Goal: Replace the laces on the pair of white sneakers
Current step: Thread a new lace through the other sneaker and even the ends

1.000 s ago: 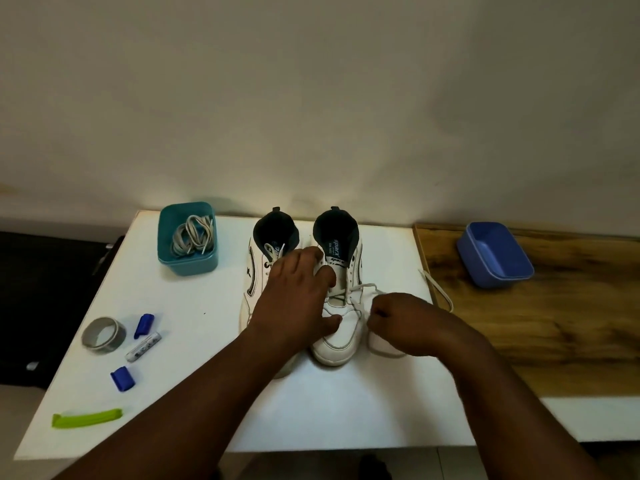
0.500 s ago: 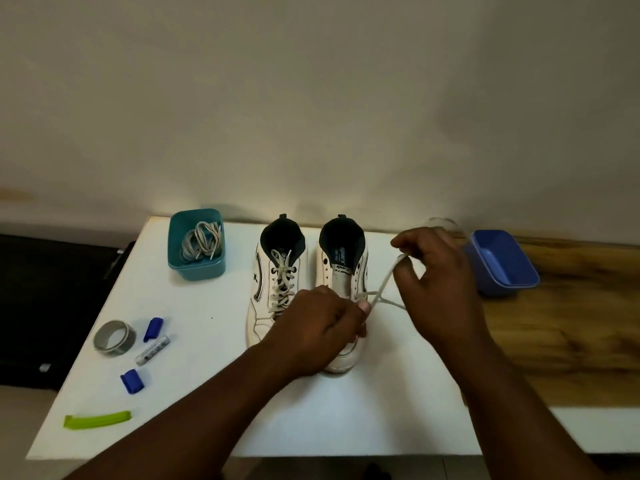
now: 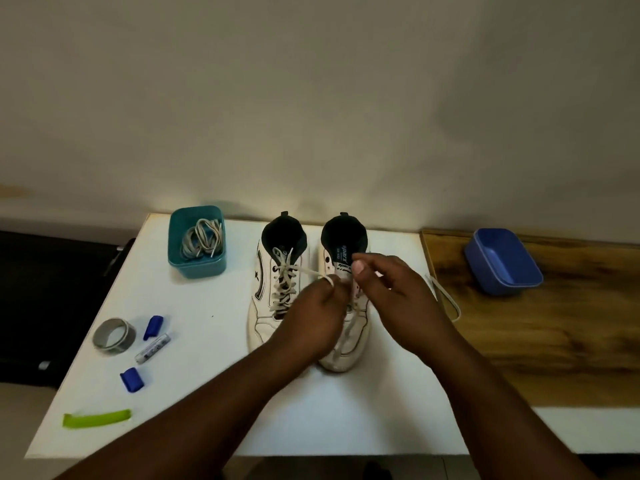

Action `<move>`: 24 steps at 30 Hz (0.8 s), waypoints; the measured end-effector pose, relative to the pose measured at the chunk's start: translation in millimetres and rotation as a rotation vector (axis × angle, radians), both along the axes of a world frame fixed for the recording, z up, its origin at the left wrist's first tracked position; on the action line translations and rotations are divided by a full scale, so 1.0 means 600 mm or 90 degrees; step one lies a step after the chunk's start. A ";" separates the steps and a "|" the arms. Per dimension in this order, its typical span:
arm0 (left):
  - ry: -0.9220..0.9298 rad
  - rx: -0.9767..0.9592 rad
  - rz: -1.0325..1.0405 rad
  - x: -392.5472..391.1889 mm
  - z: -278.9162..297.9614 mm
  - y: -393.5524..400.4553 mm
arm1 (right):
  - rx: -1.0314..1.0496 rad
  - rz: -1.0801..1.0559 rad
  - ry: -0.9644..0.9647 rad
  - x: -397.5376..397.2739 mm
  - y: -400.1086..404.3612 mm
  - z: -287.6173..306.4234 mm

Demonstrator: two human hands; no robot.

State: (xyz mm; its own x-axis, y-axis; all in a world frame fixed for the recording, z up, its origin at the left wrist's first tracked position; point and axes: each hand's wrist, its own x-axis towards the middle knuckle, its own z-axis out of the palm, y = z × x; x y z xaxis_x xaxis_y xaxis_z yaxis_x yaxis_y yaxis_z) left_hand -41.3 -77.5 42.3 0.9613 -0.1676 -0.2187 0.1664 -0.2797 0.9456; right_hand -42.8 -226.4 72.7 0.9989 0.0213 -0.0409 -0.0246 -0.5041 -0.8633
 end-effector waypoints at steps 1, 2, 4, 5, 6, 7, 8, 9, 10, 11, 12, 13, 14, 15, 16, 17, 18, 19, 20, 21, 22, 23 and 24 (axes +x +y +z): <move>-0.016 0.039 -0.052 -0.010 0.000 -0.006 | 0.012 0.004 0.033 0.001 0.006 -0.003; -0.028 0.079 -0.096 -0.017 -0.005 -0.011 | 0.019 0.022 0.065 -0.001 0.012 -0.007; -0.042 0.161 -0.145 -0.025 -0.009 -0.017 | 0.020 0.044 0.111 -0.007 0.020 -0.014; -0.047 0.180 -0.154 -0.028 -0.010 -0.019 | 0.023 0.045 0.125 -0.008 0.020 -0.016; -0.046 0.189 -0.158 -0.033 -0.013 -0.022 | 0.028 0.037 0.136 -0.008 0.018 -0.017; -0.036 0.189 -0.159 -0.036 -0.016 -0.026 | 0.054 0.016 0.155 -0.007 0.017 -0.019; -0.026 0.187 -0.157 -0.040 -0.016 -0.029 | 0.106 -0.017 0.182 -0.004 0.014 -0.021; -0.021 0.187 -0.152 -0.044 -0.015 -0.032 | 0.181 -0.058 0.217 -0.001 0.014 -0.021; -0.025 0.188 -0.149 -0.046 -0.016 -0.035 | 0.255 -0.095 0.249 0.002 0.014 -0.021; -0.029 0.189 -0.146 -0.046 -0.015 -0.036 | 0.303 -0.120 0.269 0.004 0.014 -0.021; -0.032 0.192 -0.144 -0.045 -0.016 -0.036 | 0.321 -0.130 0.274 0.006 0.015 -0.022; -0.030 0.195 -0.144 -0.044 -0.016 -0.035 | 0.331 -0.135 0.275 0.008 0.016 -0.023; -0.027 0.199 -0.148 -0.042 -0.016 -0.035 | 0.343 -0.143 0.274 0.009 0.017 -0.024; -0.024 0.200 -0.154 -0.042 -0.016 -0.034 | 0.349 -0.152 0.271 0.011 0.017 -0.024; -0.021 0.202 -0.160 -0.043 -0.014 -0.035 | 0.350 -0.159 0.264 0.012 0.017 -0.025; -0.022 0.207 -0.163 -0.044 -0.013 -0.036 | 0.352 -0.164 0.257 0.013 0.016 -0.027; -0.027 0.220 -0.163 -0.046 -0.013 -0.037 | 0.358 -0.166 0.252 0.013 0.015 -0.030; -0.033 0.236 -0.165 -0.047 -0.014 -0.038 | 0.364 -0.170 0.246 0.014 0.015 -0.032; -0.040 0.250 -0.165 -0.049 -0.016 -0.038 | 0.370 -0.171 0.238 0.014 0.014 -0.034; -0.047 0.260 -0.165 -0.050 -0.017 -0.038 | 0.367 -0.169 0.229 0.014 0.014 -0.034; -0.056 0.269 -0.170 -0.051 -0.021 -0.037 | 0.357 -0.162 0.216 0.014 0.014 -0.035; -0.064 0.281 -0.177 -0.052 -0.021 -0.036 | 0.338 -0.156 0.200 0.013 0.013 -0.036; -0.072 0.299 -0.187 -0.053 -0.021 -0.033 | 0.309 -0.154 0.180 0.013 0.012 -0.040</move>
